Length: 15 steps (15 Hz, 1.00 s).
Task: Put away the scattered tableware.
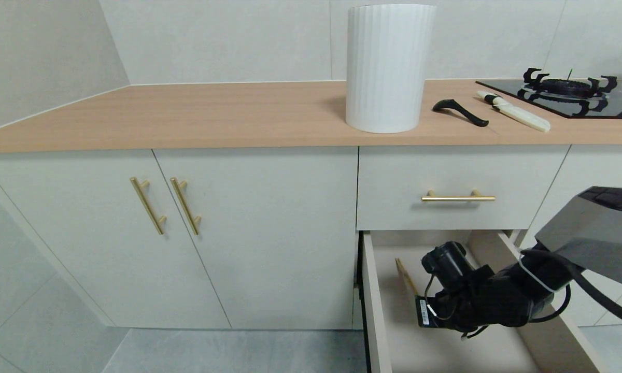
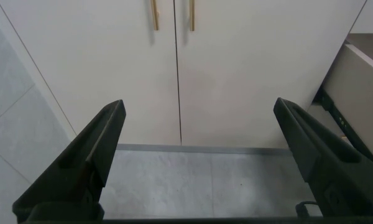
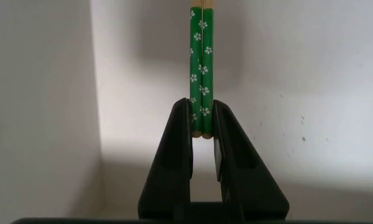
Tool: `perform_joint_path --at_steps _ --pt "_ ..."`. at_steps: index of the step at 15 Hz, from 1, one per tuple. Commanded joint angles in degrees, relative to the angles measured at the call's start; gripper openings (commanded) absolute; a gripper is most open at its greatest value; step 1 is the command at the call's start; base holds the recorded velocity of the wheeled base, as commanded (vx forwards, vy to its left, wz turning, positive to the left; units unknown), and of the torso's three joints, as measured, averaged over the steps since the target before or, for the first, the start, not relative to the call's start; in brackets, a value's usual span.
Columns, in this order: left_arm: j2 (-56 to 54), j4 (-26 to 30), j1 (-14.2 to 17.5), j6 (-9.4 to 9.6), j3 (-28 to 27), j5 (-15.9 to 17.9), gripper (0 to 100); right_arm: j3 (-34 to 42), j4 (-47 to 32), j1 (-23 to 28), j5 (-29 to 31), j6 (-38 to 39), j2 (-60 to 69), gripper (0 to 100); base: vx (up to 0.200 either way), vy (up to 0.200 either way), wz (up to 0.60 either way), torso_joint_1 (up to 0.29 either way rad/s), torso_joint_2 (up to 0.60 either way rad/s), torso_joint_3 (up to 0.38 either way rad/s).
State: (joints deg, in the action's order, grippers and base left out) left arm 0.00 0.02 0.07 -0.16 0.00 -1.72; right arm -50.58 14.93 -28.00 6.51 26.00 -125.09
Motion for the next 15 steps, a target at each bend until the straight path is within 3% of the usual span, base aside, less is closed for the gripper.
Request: perform_joint_path --at_steps 1,15 --pt "0.0 -0.02 0.01 -0.02 0.0 0.05 100 -0.31 1.15 0.14 0.52 0.72 -3.67 0 0.0 0.0 0.0 0.0 0.0 0.0" --pt "0.0 -0.02 0.01 -0.02 0.0 -0.04 100 -2.77 2.29 0.14 3.6 0.98 -7.28 0 0.0 0.0 0.0 0.0 0.0 0.0"
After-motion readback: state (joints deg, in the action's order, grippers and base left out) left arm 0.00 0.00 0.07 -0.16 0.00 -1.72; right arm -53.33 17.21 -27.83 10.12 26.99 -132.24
